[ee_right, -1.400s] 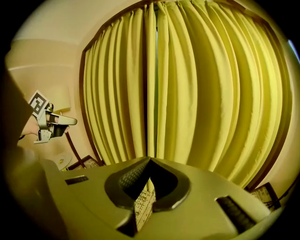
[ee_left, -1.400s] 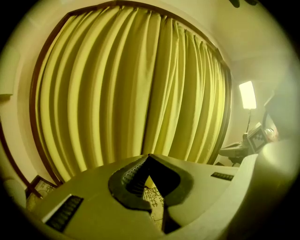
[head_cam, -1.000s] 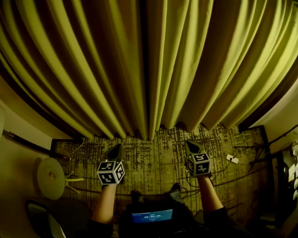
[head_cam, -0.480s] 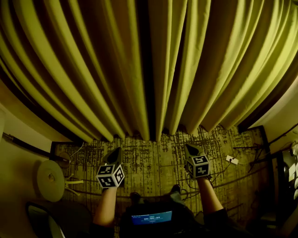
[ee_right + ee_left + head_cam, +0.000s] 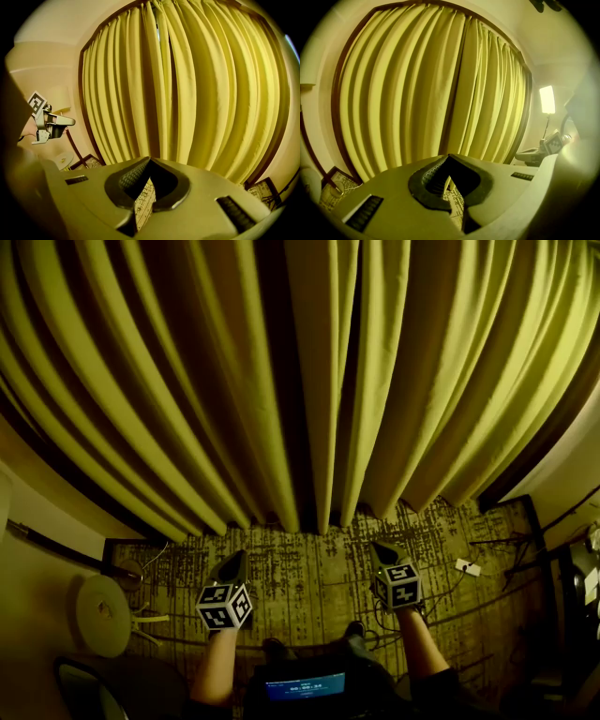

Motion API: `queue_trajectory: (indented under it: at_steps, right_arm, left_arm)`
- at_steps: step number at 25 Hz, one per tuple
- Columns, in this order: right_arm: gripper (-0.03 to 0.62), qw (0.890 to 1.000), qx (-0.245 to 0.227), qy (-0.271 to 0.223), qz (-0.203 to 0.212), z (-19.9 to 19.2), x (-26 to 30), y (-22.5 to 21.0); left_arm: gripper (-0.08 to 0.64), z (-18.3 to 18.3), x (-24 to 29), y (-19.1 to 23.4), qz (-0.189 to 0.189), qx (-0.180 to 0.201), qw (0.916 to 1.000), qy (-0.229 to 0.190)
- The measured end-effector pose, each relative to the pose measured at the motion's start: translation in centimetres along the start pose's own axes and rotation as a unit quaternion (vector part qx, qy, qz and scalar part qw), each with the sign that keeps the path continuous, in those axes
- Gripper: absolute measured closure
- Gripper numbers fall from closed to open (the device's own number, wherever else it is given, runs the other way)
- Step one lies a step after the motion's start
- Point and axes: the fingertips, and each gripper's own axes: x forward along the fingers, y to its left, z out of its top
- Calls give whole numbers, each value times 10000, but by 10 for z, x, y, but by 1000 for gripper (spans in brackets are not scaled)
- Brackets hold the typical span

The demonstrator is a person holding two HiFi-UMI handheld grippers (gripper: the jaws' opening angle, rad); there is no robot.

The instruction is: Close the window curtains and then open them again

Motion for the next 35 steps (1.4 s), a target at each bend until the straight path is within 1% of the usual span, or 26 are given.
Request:
queue_trajectory:
  at_steps: [6, 11, 16, 19, 21, 24, 27, 29, 31, 34, 35]
  right_arm:
    - [580, 9999, -24, 1, 143, -8, -7, -27]
    - [580, 9991, -233, -3, 367, -5, -4, -55]
    - [580, 9973, -282, -183, 648, 9, -2, -59]
    - [580, 9965, -243, -236, 769, 15, 8, -57]
    - [580, 9958, -249, -262, 836, 25, 14, -48]
    - [574, 9957, -293, -335, 811, 44, 27, -38]
    - [571, 9934, -598, -594, 775, 78, 41, -21]
    - [561, 9904, -825, -844, 716, 111, 49, -11]
    - [471, 9859, -989, -1175, 670, 155, 60, -1]
    - [328, 9760, -1211, -1703, 610, 231, 76, 14]
    - [269, 9727, -1265, -1847, 608, 257, 79, 19]
  left_arm:
    - [559, -3, 12, -32, 29, -39, 10000, -13]
    - [559, -7, 28, -65, 135, -160, 9998, -78]
    - [559, -5, 29, -85, 239, -155, 9996, -86]
    - [559, -2, 34, -89, 231, -56, 9997, -23]
    - [559, 6, 42, -84, 212, -13, 9998, -19]
    - [559, 22, 57, -80, 74, 47, 10000, -48]
    - [559, 39, 68, -69, -62, 103, 9999, -105]
    - [559, 50, 76, -60, -168, 92, 9997, -122]
    - [559, 65, 84, -49, -286, 186, 9993, -183]
    - [559, 96, 97, -29, -404, 333, 9981, -311]
    - [559, 108, 101, -24, -445, 379, 9976, -369]
